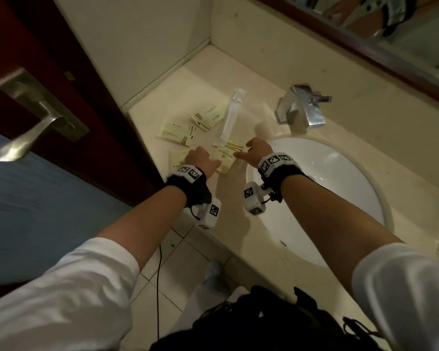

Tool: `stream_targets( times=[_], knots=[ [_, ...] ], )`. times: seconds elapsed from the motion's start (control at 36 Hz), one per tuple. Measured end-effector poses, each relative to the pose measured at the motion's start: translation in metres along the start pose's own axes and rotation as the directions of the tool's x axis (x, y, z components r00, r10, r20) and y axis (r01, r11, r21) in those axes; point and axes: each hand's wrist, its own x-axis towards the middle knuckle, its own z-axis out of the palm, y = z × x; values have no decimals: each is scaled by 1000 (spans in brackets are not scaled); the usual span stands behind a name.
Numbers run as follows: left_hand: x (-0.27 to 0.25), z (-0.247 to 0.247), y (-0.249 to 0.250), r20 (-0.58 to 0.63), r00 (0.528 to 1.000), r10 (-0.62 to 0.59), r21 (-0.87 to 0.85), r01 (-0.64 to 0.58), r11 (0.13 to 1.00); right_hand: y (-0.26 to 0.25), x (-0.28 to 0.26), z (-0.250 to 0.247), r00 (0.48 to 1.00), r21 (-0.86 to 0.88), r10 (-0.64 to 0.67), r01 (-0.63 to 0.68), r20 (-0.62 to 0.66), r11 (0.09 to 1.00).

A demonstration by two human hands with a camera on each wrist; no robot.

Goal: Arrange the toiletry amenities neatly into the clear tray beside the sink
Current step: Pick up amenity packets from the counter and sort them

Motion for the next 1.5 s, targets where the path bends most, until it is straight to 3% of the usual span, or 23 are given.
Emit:
stream_targets(
  times=[0.28, 0.75, 0.86, 1.0, 1.28, 1.39, 1.5],
  knots=[
    [9, 7, 1, -33, 998, 46, 137, -41, 990, -6, 17, 7, 999, -37, 37, -36, 21, 999],
    [16, 8, 1, 10, 995, 99, 222, -99, 970, -11, 16, 4, 1000, -53, 15, -15, 16, 999],
    [15, 7, 3, 53, 991, 121, 277, -131, 952, -7, 8, -2, 997, 16, 24, -26, 74, 1000],
    [16, 6, 1, 101, 980, 170, 295, -193, 936, 5, 0, 0, 987, 284, 57, -99, 153, 954],
    [10, 0, -8, 156, 941, 300, -79, -291, 953, 32, -30, -5, 988, 647, 64, -140, 140, 750],
    [5, -5, 0, 255, 927, 273, -453, -135, 881, 42, -44, -16, 991, 738, 69, -130, 112, 662],
    [-7, -5, 17, 315, 907, 280, -659, -3, 752, 51, -59, -29, 992, 821, 78, -129, 103, 556]
  ],
)
